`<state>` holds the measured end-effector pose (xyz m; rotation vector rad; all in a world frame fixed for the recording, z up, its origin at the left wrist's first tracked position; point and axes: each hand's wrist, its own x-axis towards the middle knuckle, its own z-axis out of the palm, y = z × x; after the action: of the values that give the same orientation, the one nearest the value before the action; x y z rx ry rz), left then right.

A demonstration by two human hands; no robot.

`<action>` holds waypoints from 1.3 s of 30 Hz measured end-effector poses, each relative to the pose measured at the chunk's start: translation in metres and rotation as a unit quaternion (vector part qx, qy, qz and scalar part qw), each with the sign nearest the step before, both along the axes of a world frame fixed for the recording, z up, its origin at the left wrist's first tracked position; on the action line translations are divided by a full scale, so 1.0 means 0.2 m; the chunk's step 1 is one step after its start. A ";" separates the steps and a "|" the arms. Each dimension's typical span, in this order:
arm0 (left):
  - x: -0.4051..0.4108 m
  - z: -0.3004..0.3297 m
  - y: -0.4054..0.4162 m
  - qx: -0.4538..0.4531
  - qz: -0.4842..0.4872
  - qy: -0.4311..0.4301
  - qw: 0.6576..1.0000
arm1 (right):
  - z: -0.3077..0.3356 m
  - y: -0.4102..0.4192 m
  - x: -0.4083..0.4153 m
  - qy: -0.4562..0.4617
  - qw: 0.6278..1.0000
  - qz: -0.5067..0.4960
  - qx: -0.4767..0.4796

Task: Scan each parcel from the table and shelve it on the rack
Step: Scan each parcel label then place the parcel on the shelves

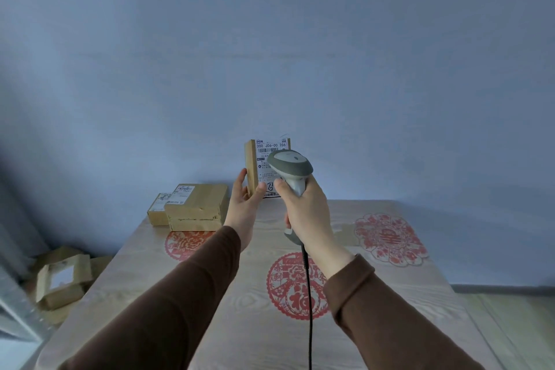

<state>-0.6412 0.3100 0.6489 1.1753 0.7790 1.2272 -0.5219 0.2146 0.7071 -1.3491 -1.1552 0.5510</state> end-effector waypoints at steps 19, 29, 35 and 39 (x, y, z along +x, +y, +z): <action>-0.18 0.06 -0.12 0.006 0.033 -0.016 0.999 | 0.13 -0.14 -0.15 0.020 0.998 0.059 -0.008; -0.75 0.08 -0.25 -0.017 0.131 -0.010 0.991 | 0.04 0.00 -0.57 0.058 0.991 0.119 0.001; -1.31 0.11 -0.41 -0.036 0.228 -0.022 0.973 | -0.03 0.10 -1.13 0.109 0.976 0.187 -0.007; -1.76 0.12 -0.57 -0.039 0.284 -0.026 0.958 | -0.03 0.09 -1.62 0.134 0.960 0.246 -0.028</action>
<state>-0.9934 0.1955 0.6733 0.8726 1.1629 1.6689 -0.8462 0.2330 0.7008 -0.9882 -1.2556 1.0967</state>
